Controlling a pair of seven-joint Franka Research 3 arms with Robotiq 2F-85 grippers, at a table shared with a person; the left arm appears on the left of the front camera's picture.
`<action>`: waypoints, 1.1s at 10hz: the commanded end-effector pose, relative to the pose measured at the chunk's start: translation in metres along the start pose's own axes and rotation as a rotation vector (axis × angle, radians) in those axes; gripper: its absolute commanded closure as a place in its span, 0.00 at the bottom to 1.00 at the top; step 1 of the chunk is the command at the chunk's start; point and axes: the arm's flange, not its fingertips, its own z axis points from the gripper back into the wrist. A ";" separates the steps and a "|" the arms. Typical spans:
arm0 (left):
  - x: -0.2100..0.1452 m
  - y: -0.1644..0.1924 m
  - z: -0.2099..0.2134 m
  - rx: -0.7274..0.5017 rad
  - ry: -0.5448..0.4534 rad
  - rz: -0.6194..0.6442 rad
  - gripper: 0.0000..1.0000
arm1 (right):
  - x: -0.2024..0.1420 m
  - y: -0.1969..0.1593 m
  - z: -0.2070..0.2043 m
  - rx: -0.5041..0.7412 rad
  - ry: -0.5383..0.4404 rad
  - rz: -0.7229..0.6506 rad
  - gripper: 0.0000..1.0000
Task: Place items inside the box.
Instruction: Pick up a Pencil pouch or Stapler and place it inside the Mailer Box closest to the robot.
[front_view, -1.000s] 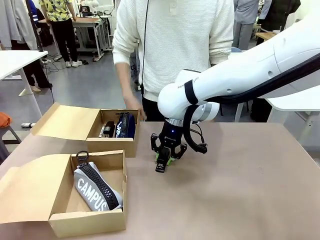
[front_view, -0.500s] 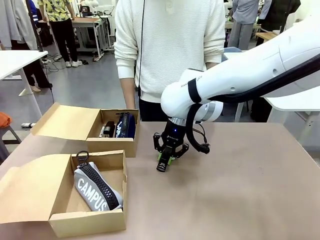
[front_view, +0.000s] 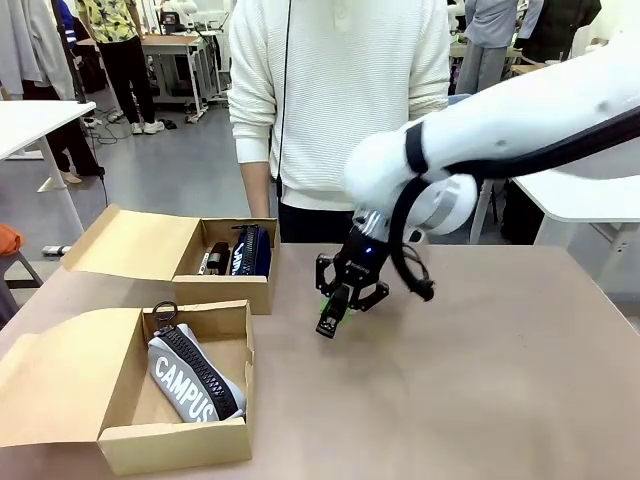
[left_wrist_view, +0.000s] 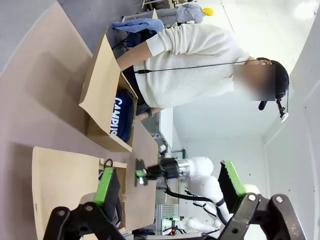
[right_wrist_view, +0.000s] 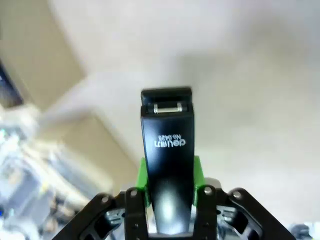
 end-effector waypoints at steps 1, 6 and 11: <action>0.000 0.000 0.001 -0.019 -0.001 -0.015 0.00 | -0.097 -0.045 0.064 0.098 0.149 0.102 1.00; 0.000 0.000 0.001 -0.019 -0.001 -0.015 0.00 | -0.164 -0.055 0.073 0.074 0.171 0.286 0.63; 0.000 0.000 0.001 -0.019 -0.001 -0.015 0.00 | -0.106 0.029 0.026 -0.063 0.236 0.420 0.63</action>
